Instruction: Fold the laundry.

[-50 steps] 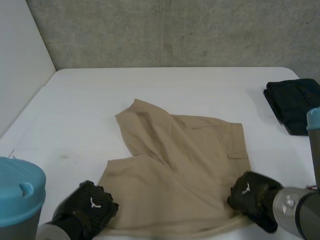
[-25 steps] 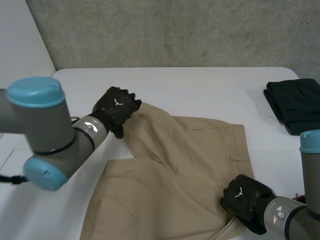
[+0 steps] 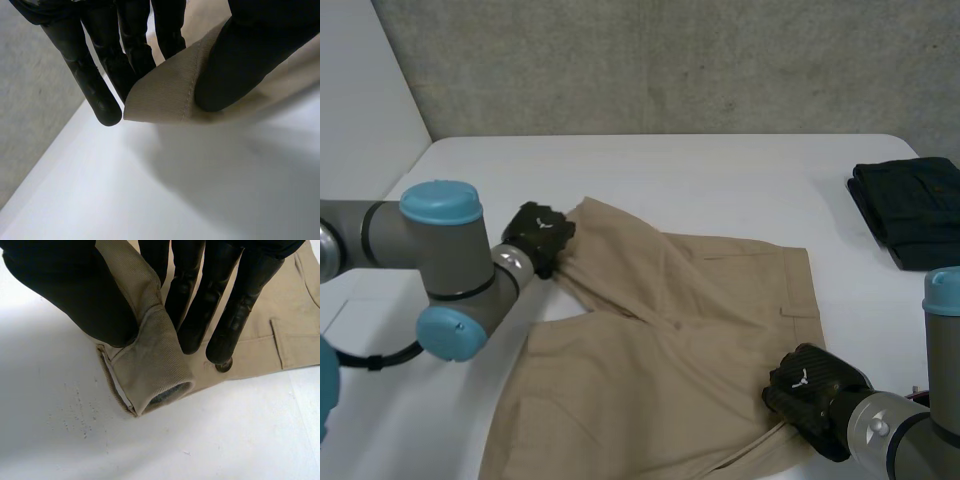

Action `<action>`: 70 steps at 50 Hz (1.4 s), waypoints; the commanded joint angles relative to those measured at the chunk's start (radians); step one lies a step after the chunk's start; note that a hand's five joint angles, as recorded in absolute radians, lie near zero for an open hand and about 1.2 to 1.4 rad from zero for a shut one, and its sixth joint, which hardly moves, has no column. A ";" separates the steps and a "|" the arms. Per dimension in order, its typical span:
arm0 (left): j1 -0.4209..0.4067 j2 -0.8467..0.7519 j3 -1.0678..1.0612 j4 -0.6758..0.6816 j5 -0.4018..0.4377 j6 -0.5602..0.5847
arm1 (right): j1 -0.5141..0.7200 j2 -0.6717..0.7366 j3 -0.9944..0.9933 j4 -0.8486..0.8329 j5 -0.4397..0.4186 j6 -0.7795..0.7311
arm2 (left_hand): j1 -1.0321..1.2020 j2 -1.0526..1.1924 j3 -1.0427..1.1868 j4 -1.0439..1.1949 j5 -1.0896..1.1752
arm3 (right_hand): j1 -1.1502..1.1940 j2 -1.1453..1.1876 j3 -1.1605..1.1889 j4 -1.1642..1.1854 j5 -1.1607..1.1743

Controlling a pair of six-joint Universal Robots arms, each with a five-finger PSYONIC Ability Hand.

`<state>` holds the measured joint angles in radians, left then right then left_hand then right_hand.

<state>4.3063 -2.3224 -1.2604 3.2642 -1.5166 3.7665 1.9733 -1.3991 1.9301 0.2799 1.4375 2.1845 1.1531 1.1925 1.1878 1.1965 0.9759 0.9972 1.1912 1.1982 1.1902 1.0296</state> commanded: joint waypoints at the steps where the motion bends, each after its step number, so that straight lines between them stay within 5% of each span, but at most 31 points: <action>1: -0.004 0.066 -0.122 0.000 -0.088 0.002 | 0.010 0.002 -0.002 -0.002 0.001 0.000 | 0.243 0.204 0.209 0.200 0.246 | 0.399 0.205 0.198 0.206 0.192; 15: -0.008 0.095 -0.186 -0.008 -0.224 -0.005 | 0.015 0.008 0.003 -0.027 0.001 0.024 | 0.223 0.184 0.189 0.180 0.226 | 0.399 0.205 0.198 0.206 0.192; 21: -0.014 0.145 -0.215 -0.008 -0.240 -0.002 | 0.015 0.009 0.003 -0.028 0.001 0.031 | -0.598 -0.637 -0.633 -0.641 -0.595 | 0.399 0.205 0.198 0.206 0.192; 23: -0.016 0.178 -0.226 -0.008 -0.237 -0.008 | 0.015 0.009 0.001 -0.030 0.001 0.031 | -0.640 -0.679 -0.675 -0.683 -0.637 | 0.399 0.205 0.198 0.206 0.192; 30: -0.014 0.385 -0.310 0.012 -0.180 -0.030 | 0.012 0.008 -0.002 -0.047 0.000 0.038 | -0.628 -0.668 -0.663 -0.672 -0.626 | 0.399 0.205 0.198 0.206 0.192; 40: 0.026 0.347 -0.214 0.026 0.111 -0.182 | 0.016 0.008 0.003 -0.050 0.000 0.043 | -0.514 -0.553 -0.549 -0.557 -0.511 | 0.399 0.205 0.198 0.206 0.192; 50: 0.073 0.089 -0.060 -0.030 0.115 -0.168 | 0.006 0.008 0.013 -0.051 0.000 0.050 | -0.481 -0.521 -0.516 -0.525 -0.479 | 0.399 0.205 0.198 0.206 0.192; 61: 0.064 0.095 -0.143 -0.080 0.039 -0.031 | 0.004 0.008 0.012 -0.061 0.000 0.049 | -0.555 -0.594 -0.590 -0.598 -0.552 | 0.399 0.205 0.198 0.206 0.192; 70: 0.061 0.110 -0.169 -0.092 0.043 -0.027 | 0.006 0.008 0.013 -0.062 0.000 0.050 | -0.555 -0.594 -0.590 -0.598 -0.552 | 0.399 0.205 0.198 0.206 0.192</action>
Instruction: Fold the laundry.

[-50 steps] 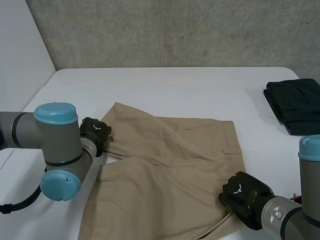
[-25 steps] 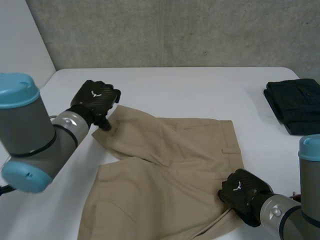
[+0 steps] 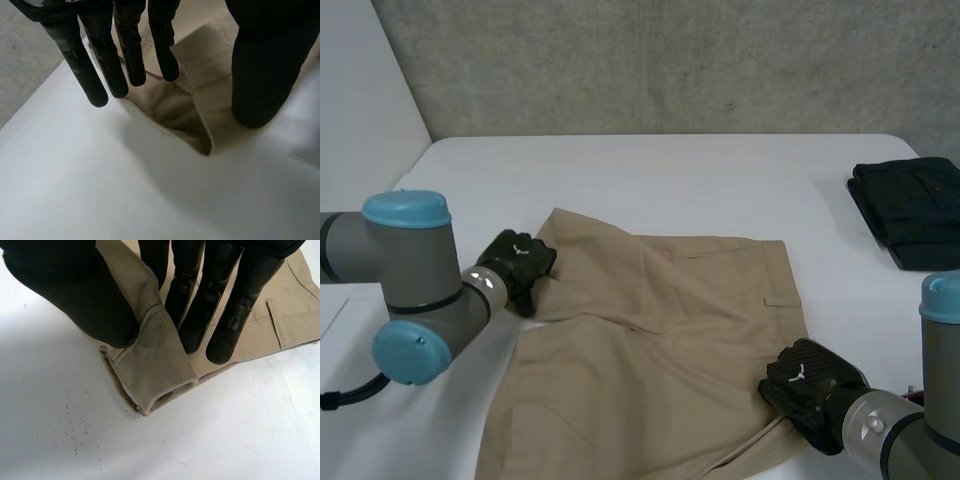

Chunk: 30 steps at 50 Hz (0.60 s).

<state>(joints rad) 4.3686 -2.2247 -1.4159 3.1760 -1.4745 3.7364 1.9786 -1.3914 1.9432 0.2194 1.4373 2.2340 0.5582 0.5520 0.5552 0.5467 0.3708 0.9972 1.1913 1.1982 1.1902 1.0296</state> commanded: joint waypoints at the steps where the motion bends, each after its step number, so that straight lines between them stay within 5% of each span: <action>1: 0.002 0.013 -0.014 -0.004 0.003 0.003 | 0.000 0.000 0.000 -0.002 0.000 0.001 | 0.043 0.049 0.046 0.054 0.056 | 0.399 0.205 0.198 0.206 0.192; 6: 0.008 0.010 -0.006 -0.001 0.005 0.003 | 0.000 0.000 0.003 -0.005 0.000 -0.001 | 0.142 0.148 0.145 0.154 0.155 | 0.399 0.205 0.198 0.206 0.192; 11: 0.002 0.010 -0.006 0.013 0.000 -0.009 | 0.000 0.000 0.010 -0.006 0.000 -0.001 | 0.623 0.629 0.626 0.634 0.636 | 0.399 0.205 0.198 0.206 0.192; 15: -0.004 0.025 -0.018 0.039 -0.004 -0.010 | 0.002 0.000 0.010 -0.008 0.002 -0.001 | 0.759 0.765 0.762 0.771 0.772 | 0.399 0.205 0.198 0.206 0.192; 17: -0.003 0.046 -0.023 0.041 -0.004 -0.012 | 0.003 0.000 0.010 -0.008 0.002 -0.001 | 0.742 0.748 0.745 0.753 0.755 | 0.399 0.205 0.198 0.206 0.192; 22: -0.009 0.086 -0.049 0.038 0.005 -0.021 | 0.006 0.002 0.011 -0.008 0.002 -0.001 | 0.235 0.241 0.238 0.246 0.248 | 0.399 0.205 0.198 0.206 0.192; 30: -0.037 0.086 -0.051 0.036 0.008 -0.009 | 0.009 0.002 0.011 -0.008 0.002 -0.001 | 0.157 0.164 0.160 0.169 0.170 | 0.399 0.205 0.198 0.206 0.192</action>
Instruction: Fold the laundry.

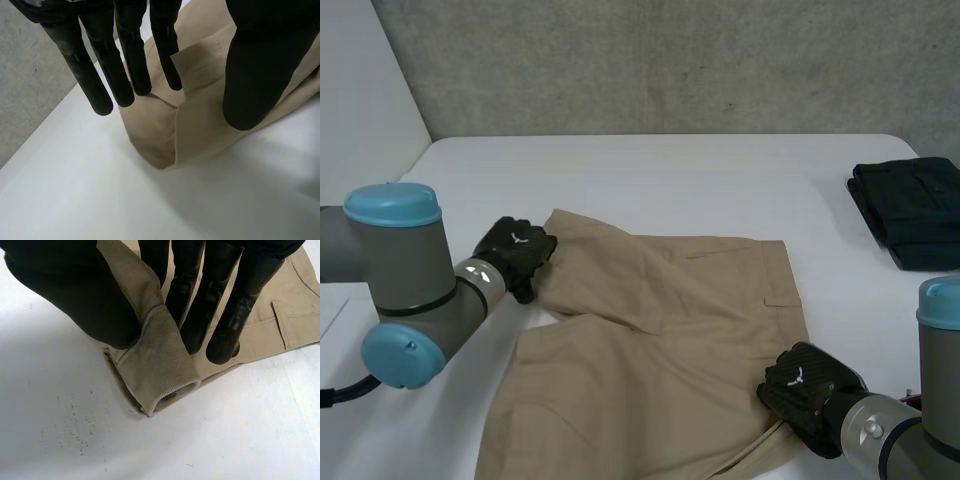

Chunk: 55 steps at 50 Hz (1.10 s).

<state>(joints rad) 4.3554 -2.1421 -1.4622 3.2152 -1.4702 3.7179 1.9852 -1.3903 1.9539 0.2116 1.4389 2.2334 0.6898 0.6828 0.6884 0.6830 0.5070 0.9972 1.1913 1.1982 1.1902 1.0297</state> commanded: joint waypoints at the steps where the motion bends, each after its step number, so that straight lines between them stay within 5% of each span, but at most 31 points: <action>1: -0.026 0.004 -0.004 -0.003 0.004 0.011 | 0.001 0.001 0.000 0.000 0.000 0.000 | 0.026 0.033 0.027 0.033 0.034 | 0.399 0.205 0.198 0.206 0.192; 34: -0.033 -0.062 0.088 -0.078 0.062 0.007 | 0.001 0.033 0.005 -0.014 0.001 -0.001 | 0.032 0.039 0.033 0.038 0.040 | 0.399 0.205 0.198 0.206 0.192; 39: -0.027 -0.059 0.086 -0.083 0.059 0.005 | 0.003 0.040 0.005 -0.014 0.001 -0.001 | 0.406 0.413 0.408 0.413 0.415 | 0.399 0.205 0.198 0.206 0.192; 42: -0.028 -0.050 0.086 -0.078 0.042 0.008 | 0.003 0.040 0.005 -0.014 0.003 -0.001 | 0.706 0.713 0.707 0.713 0.714 | 0.399 0.205 0.198 0.206 0.192; 49: -0.022 -0.030 0.065 -0.058 -0.126 0.011 | 0.003 0.039 0.005 -0.014 0.005 -0.001 | 0.706 0.713 0.708 0.713 0.715 | 0.399 0.205 0.198 0.206 0.192; 55: -0.025 -0.006 0.017 -0.054 -0.151 0.010 | 0.004 0.039 0.005 -0.015 0.005 -0.001 | 0.706 0.713 0.708 0.713 0.715 | 0.399 0.205 0.198 0.206 0.192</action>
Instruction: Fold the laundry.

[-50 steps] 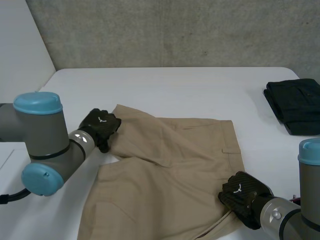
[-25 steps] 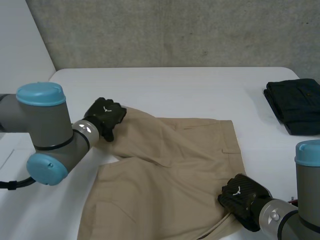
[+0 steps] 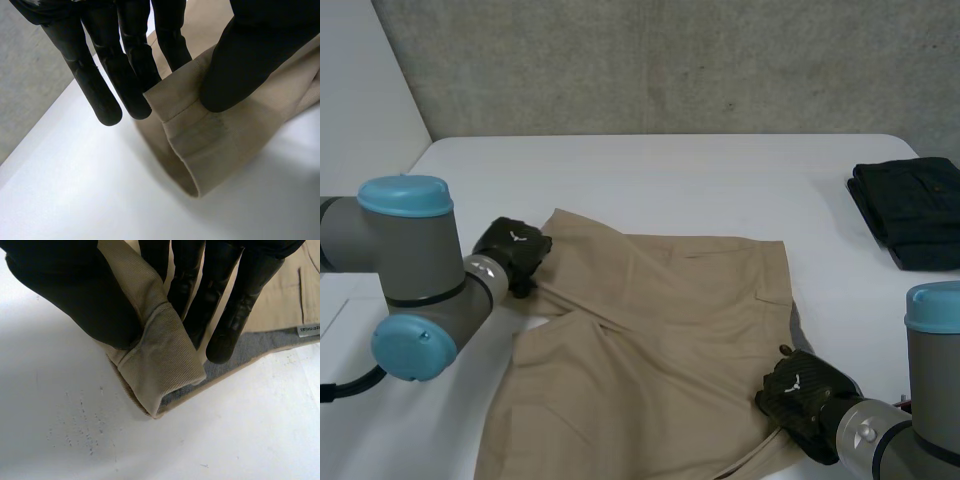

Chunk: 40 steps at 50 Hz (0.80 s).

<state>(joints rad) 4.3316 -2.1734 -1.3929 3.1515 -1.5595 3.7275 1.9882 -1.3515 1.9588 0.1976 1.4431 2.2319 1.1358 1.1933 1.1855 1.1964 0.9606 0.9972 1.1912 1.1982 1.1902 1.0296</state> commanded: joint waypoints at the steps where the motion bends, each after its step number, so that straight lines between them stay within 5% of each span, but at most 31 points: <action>1: -0.003 0.040 -0.064 0.010 -0.063 -0.003 | 0.001 0.000 -0.001 -0.001 0.000 0.002 | 0.260 0.203 0.211 0.200 0.261 | 0.399 0.205 0.198 0.206 0.192; 14: -0.050 0.115 -0.173 0.061 -0.204 0.003 | 0.001 -0.001 0.000 -0.006 0.000 0.002 | 0.260 0.203 0.211 0.200 0.261 | 0.399 0.205 0.198 0.206 0.192; 23: -0.064 0.153 -0.216 0.059 -0.212 0.005 | 0.001 -0.003 -0.001 -0.006 -0.001 0.002 | 0.260 0.203 0.211 0.200 0.261 | 0.399 0.205 0.198 0.206 0.192; 26: -0.069 0.158 -0.219 0.059 -0.211 0.005 | 0.003 -0.003 -0.004 -0.009 -0.001 0.003 | -0.471 -0.528 -0.521 -0.532 -0.470 | 0.399 0.205 0.198 0.206 0.192; 29: -0.082 0.181 -0.216 0.062 -0.211 0.002 | 0.001 -0.003 -0.011 -0.021 -0.001 0.017 | -0.686 -0.744 -0.736 -0.747 -0.686 | 0.399 0.205 0.198 0.206 0.192; 37: -0.081 0.385 -0.281 0.065 -0.205 -0.075 | -0.012 -0.003 -0.070 -0.076 -0.027 0.188 | -0.776 -0.833 -0.825 -0.836 -0.775 | 0.399 0.205 0.198 0.206 0.192; 40: -0.092 0.506 -0.339 0.033 -0.142 -0.181 | -0.014 -0.003 -0.109 -0.093 -0.055 0.276 | -0.758 -0.815 -0.808 -0.818 -0.757 | 0.399 0.205 0.198 0.206 0.192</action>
<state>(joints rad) 4.2487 -1.8493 -1.6516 3.2143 -1.7637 3.6740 1.9808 -1.3548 1.9093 0.1357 1.4251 2.3616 0.3756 0.3533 0.3559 0.3452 0.1669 0.9972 1.1912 1.1982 1.1902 1.0297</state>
